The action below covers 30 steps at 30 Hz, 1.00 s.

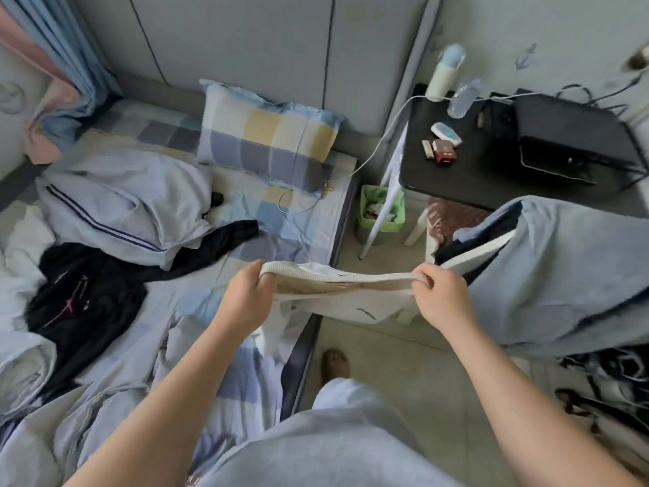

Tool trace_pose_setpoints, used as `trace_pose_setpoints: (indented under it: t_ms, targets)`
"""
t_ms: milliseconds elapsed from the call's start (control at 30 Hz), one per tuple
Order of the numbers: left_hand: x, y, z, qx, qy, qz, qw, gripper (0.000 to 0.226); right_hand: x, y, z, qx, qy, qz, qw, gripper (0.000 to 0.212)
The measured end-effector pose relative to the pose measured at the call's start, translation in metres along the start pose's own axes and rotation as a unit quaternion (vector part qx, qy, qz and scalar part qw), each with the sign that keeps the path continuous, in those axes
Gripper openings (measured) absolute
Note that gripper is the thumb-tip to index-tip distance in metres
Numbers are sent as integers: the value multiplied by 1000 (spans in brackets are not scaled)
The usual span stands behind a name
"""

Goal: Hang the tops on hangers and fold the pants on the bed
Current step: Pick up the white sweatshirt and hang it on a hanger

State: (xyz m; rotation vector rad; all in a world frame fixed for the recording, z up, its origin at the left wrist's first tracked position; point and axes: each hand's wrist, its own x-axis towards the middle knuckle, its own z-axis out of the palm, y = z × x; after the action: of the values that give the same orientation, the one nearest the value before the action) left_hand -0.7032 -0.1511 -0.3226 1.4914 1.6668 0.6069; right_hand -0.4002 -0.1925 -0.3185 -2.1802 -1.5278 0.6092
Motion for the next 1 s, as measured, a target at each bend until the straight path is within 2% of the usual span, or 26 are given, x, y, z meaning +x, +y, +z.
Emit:
trace_pose_setpoints:
  t_ms: [33, 100, 233, 367, 433, 500, 700, 800, 900, 1000]
  targets:
    - [-4, 11, 6, -19, -11, 15, 1000, 32, -12, 4, -11, 26, 27, 12, 999, 22]
    - [-11, 36, 22, -48, -38, 53, 997, 29, -35, 11, -33, 70, 81, 31, 994, 25]
    - [-23, 89, 60, -65, -107, 127, 984, 28, -74, 29, -73, 132, 189, 62, 971, 16]
    - [-33, 134, 117, -79, -193, 180, 961, 36, -113, 67, -115, 139, 263, 104, 949, 22]
    - [-40, 155, 151, -93, -234, 200, 947, 44, -132, 92, -136, 130, 295, 129, 938, 18]
    - [-50, 177, 186, -100, -266, 218, 934, 43, -150, 116, -156, 128, 332, 159, 921, 15]
    - [-85, 250, 295, -92, -359, 285, 884, 24, -184, 195, -215, 158, 410, 226, 870, 20]
    - [-103, 295, 351, -85, -377, 316, 866, 25, -190, 242, -250, 173, 431, 251, 849, 26]
    - [-119, 346, 404, -91, -412, 312, 851, 30, -193, 281, -292, 176, 459, 255, 833, 28]
    - [-136, 399, 451, -109, -433, 334, 830, 42, -193, 314, -338, 169, 477, 246, 827, 29]
